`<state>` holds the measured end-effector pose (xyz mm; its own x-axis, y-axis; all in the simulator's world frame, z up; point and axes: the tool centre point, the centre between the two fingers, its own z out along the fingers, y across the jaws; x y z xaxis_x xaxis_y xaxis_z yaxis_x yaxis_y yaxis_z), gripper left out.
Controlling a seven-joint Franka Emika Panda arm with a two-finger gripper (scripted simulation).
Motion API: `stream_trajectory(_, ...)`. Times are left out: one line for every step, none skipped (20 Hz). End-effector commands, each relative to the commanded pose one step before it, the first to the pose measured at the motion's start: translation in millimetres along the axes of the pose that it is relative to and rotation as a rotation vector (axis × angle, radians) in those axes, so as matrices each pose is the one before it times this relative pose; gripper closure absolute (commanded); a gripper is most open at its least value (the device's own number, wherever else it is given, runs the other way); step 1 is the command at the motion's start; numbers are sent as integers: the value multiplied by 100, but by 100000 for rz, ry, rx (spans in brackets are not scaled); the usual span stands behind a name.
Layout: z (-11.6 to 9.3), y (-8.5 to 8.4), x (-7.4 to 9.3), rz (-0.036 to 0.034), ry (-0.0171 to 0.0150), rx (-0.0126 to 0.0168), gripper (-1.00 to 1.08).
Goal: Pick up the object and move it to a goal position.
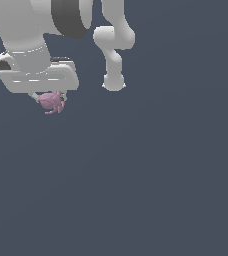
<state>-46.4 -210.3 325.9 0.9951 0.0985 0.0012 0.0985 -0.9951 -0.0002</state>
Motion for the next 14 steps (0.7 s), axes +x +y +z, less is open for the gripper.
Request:
stream_trajectory(-1178, 934, 295, -112, -120, -25, 108)
stream_trajectory(-368, 312, 98, 0, 0, 0, 108)
stream_trajectory(-331, 281, 91, 0, 0, 0, 108)
stream_trajectory(-295, 252, 83, 0, 0, 0, 108)
stream_trajectory(-261, 223, 76, 0, 0, 0, 108)
stream_trajectory(-228, 195, 69, 0, 0, 0, 108)
stream_trajectory(-196, 168, 62, 0, 0, 0, 108)
stream_trajectory(-166, 143, 55, 0, 0, 0, 108)
stream_trajectory(-137, 118, 48, 0, 0, 0, 108)
stream_trajectory(-109, 94, 40, 0, 0, 0, 108)
stream_trajectory(-83, 72, 32, 0, 0, 0, 108)
stream_trajectory(-58, 50, 24, 0, 0, 0, 108)
stream_trajectory(-34, 30, 14, 0, 0, 0, 108)
stream_trajectory(-11, 10, 5, 0, 0, 0, 108)
